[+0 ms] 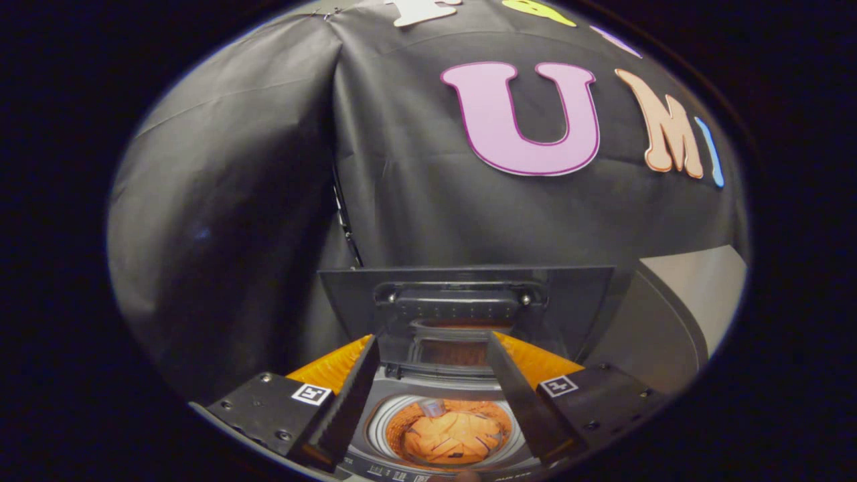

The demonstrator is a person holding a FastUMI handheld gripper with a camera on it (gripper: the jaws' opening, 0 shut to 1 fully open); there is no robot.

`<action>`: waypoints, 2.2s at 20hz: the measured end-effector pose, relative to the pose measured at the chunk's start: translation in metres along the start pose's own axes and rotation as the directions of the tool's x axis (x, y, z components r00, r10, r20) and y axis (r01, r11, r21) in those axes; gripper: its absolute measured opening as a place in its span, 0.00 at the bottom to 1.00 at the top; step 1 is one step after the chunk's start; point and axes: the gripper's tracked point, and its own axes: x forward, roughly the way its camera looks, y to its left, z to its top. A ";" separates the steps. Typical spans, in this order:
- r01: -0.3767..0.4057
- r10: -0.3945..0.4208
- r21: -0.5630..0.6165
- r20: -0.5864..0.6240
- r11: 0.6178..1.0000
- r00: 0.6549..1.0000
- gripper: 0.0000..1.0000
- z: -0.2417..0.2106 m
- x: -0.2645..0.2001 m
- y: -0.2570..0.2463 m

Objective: Put the clothes into the washing machine and then close the washing machine lid.

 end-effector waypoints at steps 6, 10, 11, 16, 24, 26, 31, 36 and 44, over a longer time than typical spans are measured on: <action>0.032 -0.031 -0.008 0.076 0.999 0.997 0.97 0.028 0.009 -0.003; 0.081 -0.073 -0.056 0.138 0.995 0.988 0.97 0.049 0.019 -0.007; 0.088 -0.079 -0.061 0.148 0.994 0.986 0.97 0.053 0.022 -0.006; 0.117 -0.111 -0.029 0.157 0.993 0.981 0.97 0.062 0.052 -0.008; 0.158 -0.154 -0.021 0.123 0.987 0.980 0.97 0.054 0.100 -0.017; 0.177 -0.173 -0.024 0.116 0.984 0.978 0.97 0.053 0.108 -0.022; 0.221 -0.219 -0.011 0.095 0.975 0.971 0.97 0.056 0.130 -0.036; 0.209 -0.207 -0.013 0.077 0.978 0.975 0.99 0.054 0.131 -0.037; 0.174 -0.173 -0.020 0.007 0.985 0.985 0.99 0.050 0.132 -0.035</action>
